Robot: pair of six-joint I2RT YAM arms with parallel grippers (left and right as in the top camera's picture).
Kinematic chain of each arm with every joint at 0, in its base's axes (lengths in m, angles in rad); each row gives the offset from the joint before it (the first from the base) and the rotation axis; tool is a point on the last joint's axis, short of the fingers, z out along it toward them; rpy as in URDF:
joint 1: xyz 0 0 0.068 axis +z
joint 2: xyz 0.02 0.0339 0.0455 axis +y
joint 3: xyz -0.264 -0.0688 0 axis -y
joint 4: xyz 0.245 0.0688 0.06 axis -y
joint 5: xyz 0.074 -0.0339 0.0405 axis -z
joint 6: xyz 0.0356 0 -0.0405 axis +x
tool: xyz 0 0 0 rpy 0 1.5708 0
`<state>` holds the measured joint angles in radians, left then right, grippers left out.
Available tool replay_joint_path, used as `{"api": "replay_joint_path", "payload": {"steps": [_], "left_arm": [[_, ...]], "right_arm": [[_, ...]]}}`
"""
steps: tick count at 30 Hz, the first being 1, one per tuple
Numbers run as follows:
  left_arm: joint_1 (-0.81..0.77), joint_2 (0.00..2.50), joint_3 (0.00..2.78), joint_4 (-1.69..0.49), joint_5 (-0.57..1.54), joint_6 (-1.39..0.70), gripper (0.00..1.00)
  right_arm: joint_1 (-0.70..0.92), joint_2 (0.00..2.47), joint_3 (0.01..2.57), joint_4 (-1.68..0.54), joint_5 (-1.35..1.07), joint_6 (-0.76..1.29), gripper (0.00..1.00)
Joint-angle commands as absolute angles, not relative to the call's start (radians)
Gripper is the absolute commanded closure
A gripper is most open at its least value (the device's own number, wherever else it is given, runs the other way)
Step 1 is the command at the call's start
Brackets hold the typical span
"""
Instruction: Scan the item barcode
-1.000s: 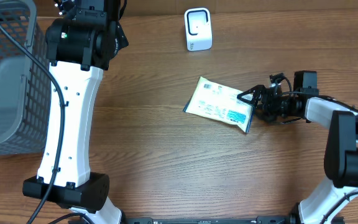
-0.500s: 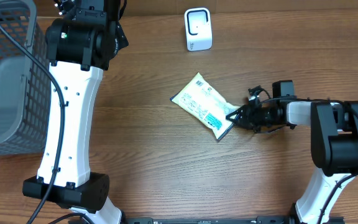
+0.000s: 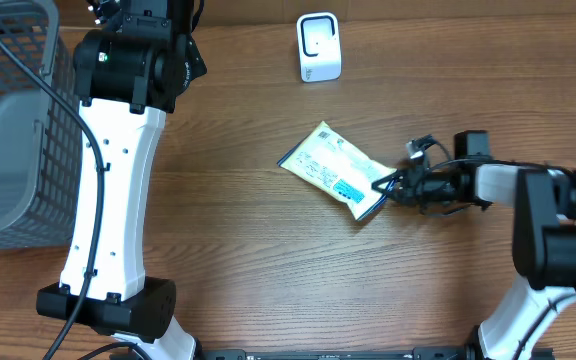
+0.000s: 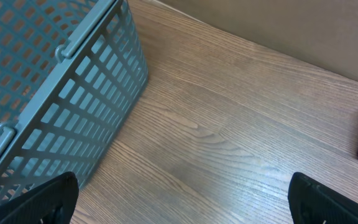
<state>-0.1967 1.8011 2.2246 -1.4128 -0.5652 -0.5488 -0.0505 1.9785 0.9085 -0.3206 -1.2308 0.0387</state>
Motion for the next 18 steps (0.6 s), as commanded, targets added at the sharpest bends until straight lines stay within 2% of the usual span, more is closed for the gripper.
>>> {"api": "replay_joint_path", "payload": {"steps": [1, 5, 11, 13, 18], "left_arm": [[-0.202, 1.811, 2.233, -1.410, -0.575, -0.565, 0.00], [-0.202, 1.811, 2.233, -1.410, -0.575, -0.565, 0.00], [-0.202, 1.811, 2.233, -1.410, -0.575, -0.565, 0.00], [-0.202, 1.811, 2.233, -1.410, -0.575, -0.565, 0.00], [-0.202, 1.811, 2.233, -1.410, -0.575, -0.565, 0.00]], "right_arm": [[-0.074, 1.816, 0.912, -0.350, -1.355, -0.055, 0.96], [-0.072, 1.694, 0.912, -0.402, -1.323, -0.049, 0.96], [-0.071, 1.653, 0.897, -0.638, -0.891, -0.020, 0.96], [-0.071, 1.653, 0.873, -0.669, -0.813, -0.020, 0.96], [-0.072, 1.653, 0.788, -0.662, -0.763, -0.020, 0.96]]}}
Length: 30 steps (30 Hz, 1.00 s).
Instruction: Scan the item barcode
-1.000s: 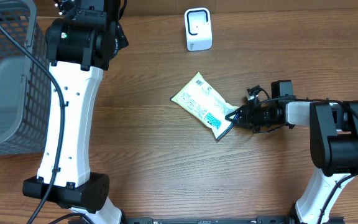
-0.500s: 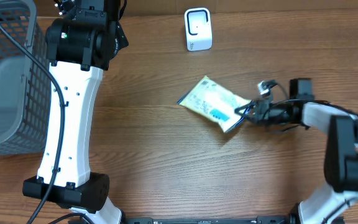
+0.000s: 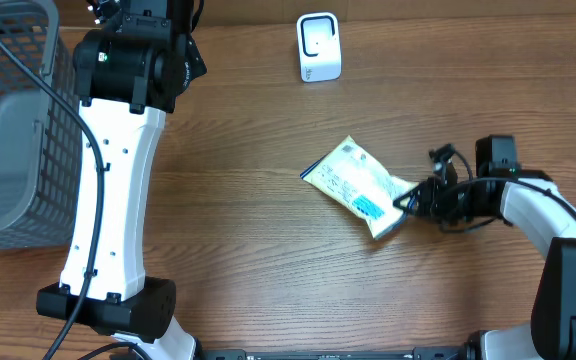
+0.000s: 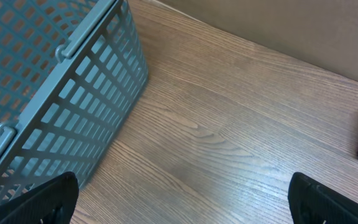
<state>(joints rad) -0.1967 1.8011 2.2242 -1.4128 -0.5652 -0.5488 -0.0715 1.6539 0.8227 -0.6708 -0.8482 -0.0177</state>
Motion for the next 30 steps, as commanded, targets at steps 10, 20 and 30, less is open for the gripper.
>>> {"api": "replay_joint_path", "payload": {"steps": [10, 20, 30], "left_arm": [[-0.202, 1.811, 2.233, -1.410, -0.575, -0.565, 0.00], [-0.202, 1.811, 2.233, -1.410, -0.575, -0.565, 0.00], [-0.202, 1.811, 2.233, -1.410, -0.575, -0.565, 0.00]], "right_arm": [[-0.073, 1.654, 0.773, -0.571, -0.631, 0.065, 0.00], [-0.072, 1.755, 0.708, -0.332, -0.651, 0.127, 0.00], [-0.023, 1.952, 0.707, -0.274, -0.858, 0.081, 0.01]]}}
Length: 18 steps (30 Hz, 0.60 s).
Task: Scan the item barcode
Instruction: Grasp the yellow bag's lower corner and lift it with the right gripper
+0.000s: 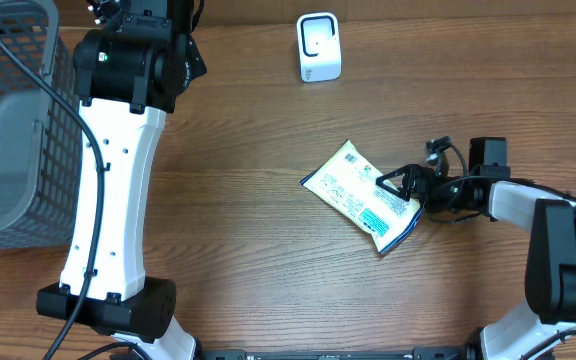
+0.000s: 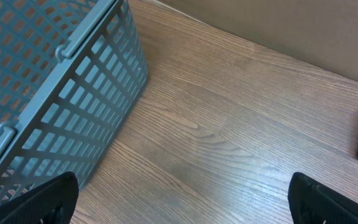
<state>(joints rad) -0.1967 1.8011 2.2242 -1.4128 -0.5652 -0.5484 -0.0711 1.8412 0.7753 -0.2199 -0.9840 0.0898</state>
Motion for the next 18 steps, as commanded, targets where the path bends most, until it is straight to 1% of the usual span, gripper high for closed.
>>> {"api": "replay_joint_path", "payload": {"steps": [1, 2, 3, 6, 7, 9, 10, 12, 18], "left_arm": [[-0.202, 1.811, 2.233, -1.410, -0.575, -0.565, 0.00], [-0.202, 1.811, 2.233, -1.410, -0.575, -0.565, 0.00], [-0.202, 1.811, 2.233, -1.410, -0.575, -0.565, 0.00], [-0.202, 1.811, 2.233, -1.410, -0.575, -0.565, 0.00], [-0.202, 1.811, 2.233, -1.410, -0.575, -0.565, 0.00], [-0.202, 1.811, 2.233, -1.410, -0.575, -0.565, 0.00], [-0.202, 1.811, 2.233, -1.410, -0.575, -0.565, 0.00], [-0.202, 1.811, 2.233, -1.410, -0.575, -0.565, 0.00], [-0.202, 1.811, 2.233, -1.410, -0.575, -0.565, 0.00]], "right_arm": [[-0.014, 1.953, 0.707, -0.277, -0.858, 0.080, 0.04], [-0.006, 1.954, 0.707, -0.279, -0.858, 0.078, 0.10], [0.006, 1.954, 0.707, -0.282, -0.854, 0.077, 0.21], [0.033, 1.954, 0.707, -0.286, -0.838, 0.071, 0.59], [0.036, 1.954, 0.707, -0.285, -0.836, 0.071, 0.69], [0.038, 1.954, 0.707, -0.283, -0.831, 0.071, 0.82], [0.038, 1.954, 0.707, -0.280, -0.832, 0.071, 0.86], [0.037, 1.954, 0.709, -0.265, -0.832, 0.072, 0.96], [0.037, 1.947, 0.735, -0.214, -0.914, 0.069, 0.96]]}}
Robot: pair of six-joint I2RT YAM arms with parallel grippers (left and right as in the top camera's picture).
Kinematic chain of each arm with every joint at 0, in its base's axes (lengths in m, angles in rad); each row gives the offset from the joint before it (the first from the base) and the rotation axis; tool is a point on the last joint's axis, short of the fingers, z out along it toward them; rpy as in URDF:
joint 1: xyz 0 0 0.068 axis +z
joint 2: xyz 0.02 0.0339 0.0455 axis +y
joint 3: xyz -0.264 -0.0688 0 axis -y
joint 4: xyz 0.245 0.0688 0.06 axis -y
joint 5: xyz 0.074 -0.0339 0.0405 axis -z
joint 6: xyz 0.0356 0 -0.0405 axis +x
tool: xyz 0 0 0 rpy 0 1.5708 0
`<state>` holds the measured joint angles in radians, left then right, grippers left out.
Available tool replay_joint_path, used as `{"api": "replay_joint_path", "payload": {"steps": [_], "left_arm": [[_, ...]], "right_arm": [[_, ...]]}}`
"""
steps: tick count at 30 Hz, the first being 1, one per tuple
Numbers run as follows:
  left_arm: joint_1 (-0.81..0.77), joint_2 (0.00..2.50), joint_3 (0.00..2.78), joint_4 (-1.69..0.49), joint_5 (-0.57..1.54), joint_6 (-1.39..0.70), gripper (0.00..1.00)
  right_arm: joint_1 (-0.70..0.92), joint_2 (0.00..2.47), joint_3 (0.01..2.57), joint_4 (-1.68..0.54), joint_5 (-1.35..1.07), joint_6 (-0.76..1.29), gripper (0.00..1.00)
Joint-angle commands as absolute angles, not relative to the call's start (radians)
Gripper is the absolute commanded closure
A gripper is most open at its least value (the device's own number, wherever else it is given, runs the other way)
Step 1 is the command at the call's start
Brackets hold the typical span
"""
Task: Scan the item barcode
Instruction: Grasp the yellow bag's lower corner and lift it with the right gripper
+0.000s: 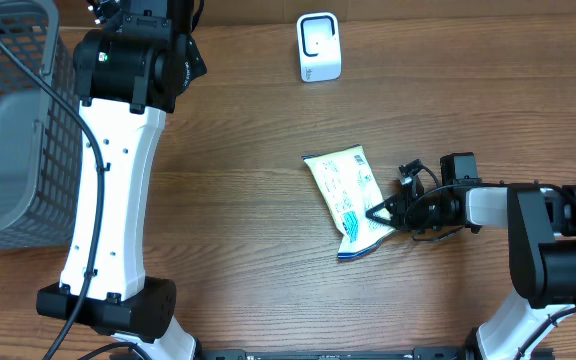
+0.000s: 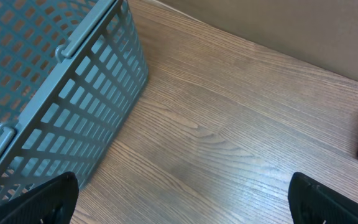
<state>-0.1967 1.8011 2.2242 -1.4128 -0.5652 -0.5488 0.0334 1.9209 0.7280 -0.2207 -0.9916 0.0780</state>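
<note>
The item is a pale yellow packet (image 1: 344,188) with blue print, lying right of the table's middle with its long side running near to far. My right gripper (image 1: 376,213) comes in low from the right and is shut on the packet's lower right edge. The white barcode scanner (image 1: 319,47) stands at the far edge; a corner of it shows in the left wrist view. My left gripper (image 2: 182,205) hangs high over the far left of the table, open, with only bare wood between its black fingertips (image 2: 45,200).
A grey mesh basket (image 1: 8,120) fills the left side, and its wall also shows in the left wrist view (image 2: 73,87). The left arm's white link (image 1: 113,200) stretches over the left half. A purple item peeks in at the right edge.
The packet has turned from a diagonal lie to nearly upright in the view and shifted slightly left and nearer. My right gripper is lower on its edge. The left arm is unchanged.
The right gripper held the packet's right corner mid-table. The packet then sat further right and nearer, still diagonal, and stayed about there a second later. Now it lies turned lengthwise, slightly left. The left gripper stayed open by the basket throughout.
</note>
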Motion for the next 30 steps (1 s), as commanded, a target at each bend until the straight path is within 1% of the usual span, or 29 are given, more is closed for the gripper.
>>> {"api": "replay_joint_path", "payload": {"steps": [1, 4, 9, 15, 30], "left_arm": [[-0.202, 1.811, 2.233, -1.410, -0.575, -0.565, 0.00], [-0.202, 1.811, 2.233, -1.410, -0.575, -0.565, 0.00], [-0.202, 1.811, 2.233, -1.409, -0.575, -0.565, 0.00], [-0.202, 1.811, 2.233, -1.410, -0.575, -0.565, 0.01], [-0.202, 1.811, 2.233, -1.410, -0.575, -0.565, 0.00]], "right_arm": [[0.037, 1.928, 0.757, -0.216, -0.973, 0.041, 0.96], [0.037, 1.873, 0.804, -0.242, -1.042, 0.023, 0.96], [0.038, 1.731, 0.908, -0.366, -1.023, -0.032, 0.96], [0.040, 1.545, 1.005, -0.493, -0.981, -0.035, 0.96], [0.109, 1.156, 1.010, -0.753, -0.981, -0.035, 0.96]]}}
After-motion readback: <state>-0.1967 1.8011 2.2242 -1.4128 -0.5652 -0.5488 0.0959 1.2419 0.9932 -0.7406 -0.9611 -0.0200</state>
